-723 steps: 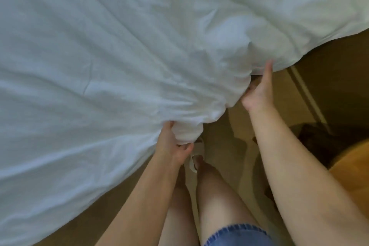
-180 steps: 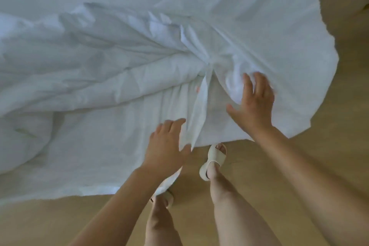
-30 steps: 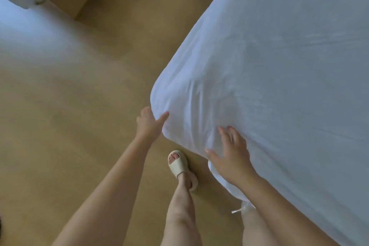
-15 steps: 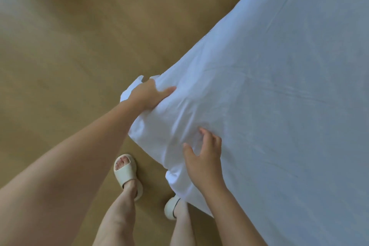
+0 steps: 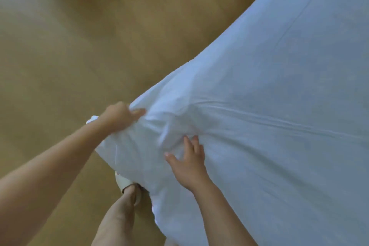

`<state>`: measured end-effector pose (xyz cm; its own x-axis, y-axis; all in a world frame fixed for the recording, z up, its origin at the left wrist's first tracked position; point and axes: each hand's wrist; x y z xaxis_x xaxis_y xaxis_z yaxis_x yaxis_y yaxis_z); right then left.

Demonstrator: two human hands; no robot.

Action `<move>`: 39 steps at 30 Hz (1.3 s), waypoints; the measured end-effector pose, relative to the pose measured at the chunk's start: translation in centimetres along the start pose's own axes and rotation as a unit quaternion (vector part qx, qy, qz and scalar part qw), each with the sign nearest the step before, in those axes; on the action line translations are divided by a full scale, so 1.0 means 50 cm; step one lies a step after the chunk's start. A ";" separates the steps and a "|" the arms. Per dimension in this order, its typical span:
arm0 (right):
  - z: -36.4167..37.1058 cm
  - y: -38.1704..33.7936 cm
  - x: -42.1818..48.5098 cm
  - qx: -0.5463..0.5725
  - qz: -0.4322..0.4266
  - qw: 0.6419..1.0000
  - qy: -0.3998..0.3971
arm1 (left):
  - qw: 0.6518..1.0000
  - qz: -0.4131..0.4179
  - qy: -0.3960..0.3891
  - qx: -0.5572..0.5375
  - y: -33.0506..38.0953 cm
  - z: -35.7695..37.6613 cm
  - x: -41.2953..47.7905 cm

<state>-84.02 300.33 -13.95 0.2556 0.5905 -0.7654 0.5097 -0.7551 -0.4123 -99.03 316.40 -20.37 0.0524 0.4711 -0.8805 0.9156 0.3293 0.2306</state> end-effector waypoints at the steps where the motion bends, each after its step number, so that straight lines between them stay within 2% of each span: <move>1: 0.004 0.011 0.005 0.009 -0.002 1.000 0.029 | 0.999 0.015 -0.033 0.004 0.005 0.023 0.008; 4: 0.005 0.039 0.002 0.024 -0.024 0.996 0.082 | 0.990 0.082 -0.111 -0.033 0.034 0.028 0.005; 8: -0.011 0.038 -0.008 0.061 -0.052 0.990 0.112 | 0.966 0.141 -0.114 -0.186 0.150 0.002 -0.006; 10: -0.036 0.019 -0.007 0.126 -0.050 0.976 0.171 | 0.960 0.142 -0.151 -0.187 0.218 -0.005 -0.020; 13: -0.083 -0.010 0.004 0.198 -0.071 0.944 0.255 | 0.948 0.124 -0.256 -0.146 0.271 -0.011 -0.070; 15: -0.112 -0.029 0.012 0.210 -0.096 0.935 0.267 | 0.922 0.105 -0.343 -0.143 0.277 -0.032 -0.109; 18: -0.133 -0.037 0.030 0.242 -0.097 0.933 0.250 | 0.843 0.072 -0.474 -0.244 0.266 -0.062 -0.112; 20: -0.136 -0.022 0.037 0.280 -0.079 0.927 0.236 | 0.822 0.017 -0.468 -0.325 0.260 -0.049 -0.093; 22: -0.139 -0.008 0.046 0.275 -0.036 0.930 0.239 | 0.820 -0.028 -0.442 -0.364 0.254 -0.006 -0.084; 24: -0.151 0.012 0.062 0.231 0.011 0.939 0.255 | 0.808 -0.047 -0.436 -0.394 0.256 0.047 -0.083; 26: -0.165 0.022 0.071 0.218 0.021 0.941 0.257 | 0.802 -0.040 -0.414 -0.428 0.266 0.087 -0.080; 27: -0.172 0.024 0.071 0.207 0.012 0.943 0.261 | 0.815 -0.018 -0.389 -0.430 0.273 0.099 -0.077; 28: -0.175 0.025 0.067 0.186 -0.002 0.945 0.268 | 0.855 0.013 -0.340 -0.393 0.283 0.108 -0.074; 30: -0.174 0.032 0.053 0.168 -0.018 0.939 0.301 | 0.949 0.080 -0.213 -0.217 0.309 0.123 -0.068; 31: -0.171 0.039 0.044 0.175 -0.015 0.933 0.315 | 0.975 0.098 -0.153 -0.128 0.322 0.128 -0.066; 32: -0.170 0.050 0.037 0.193 -0.010 0.927 0.322 | 0.985 0.104 -0.124 -0.066 0.334 0.130 -0.068; 34: -0.176 0.069 0.035 0.231 0.000 0.922 0.311 | 0.985 0.118 -0.119 -0.030 0.356 0.130 -0.074; 37: -0.196 0.080 0.044 0.256 -0.004 0.932 0.256 | 0.980 0.112 -0.158 -0.035 0.381 0.128 -0.076; 39: -0.217 0.079 0.048 0.275 -0.036 0.935 0.223 | 0.978 0.108 -0.170 -0.062 0.392 0.118 -0.098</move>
<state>-72.48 301.88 -12.04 0.6169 0.6126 -0.4942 0.0716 -0.6690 -0.7398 -79.00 315.70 -13.99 0.3879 0.2488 -0.8875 0.8142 0.3588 0.4565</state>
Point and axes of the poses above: each hand's wrist, its own x-axis towards the middle knuckle, its own z-axis out of the palm, y = z × x, and after that the axes turned 8 degrees about -z, right-handed
